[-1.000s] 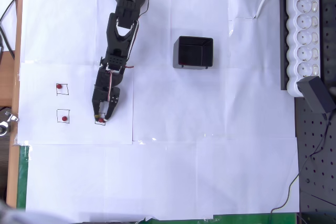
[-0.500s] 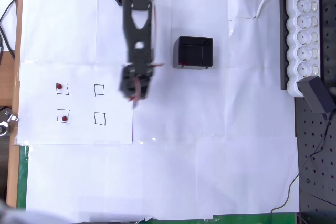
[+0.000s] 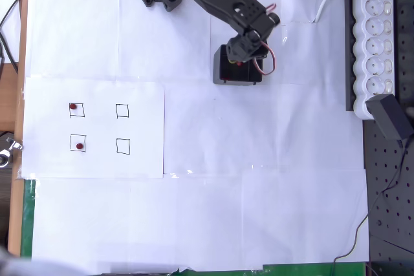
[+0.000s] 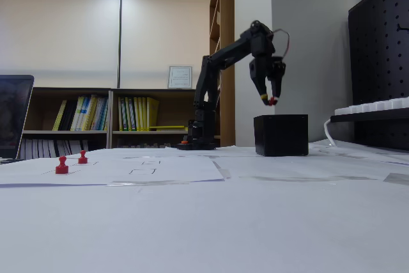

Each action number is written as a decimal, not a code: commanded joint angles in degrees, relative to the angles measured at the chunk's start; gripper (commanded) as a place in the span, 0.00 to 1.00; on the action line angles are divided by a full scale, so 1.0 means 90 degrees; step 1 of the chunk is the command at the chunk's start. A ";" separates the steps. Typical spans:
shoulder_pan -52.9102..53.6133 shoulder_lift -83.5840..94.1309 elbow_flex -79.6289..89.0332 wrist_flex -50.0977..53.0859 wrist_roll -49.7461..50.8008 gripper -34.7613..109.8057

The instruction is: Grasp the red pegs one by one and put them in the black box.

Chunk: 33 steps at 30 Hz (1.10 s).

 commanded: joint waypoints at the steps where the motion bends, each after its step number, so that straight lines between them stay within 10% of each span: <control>1: -0.0166 0.0361 -0.0059 -0.0381 -0.0049 0.24; 22: 0.1836 -0.2383 0.1250 0.0264 0.1309 0.42; 33: 0.7314 -0.4746 -0.6982 -0.6846 0.4531 0.39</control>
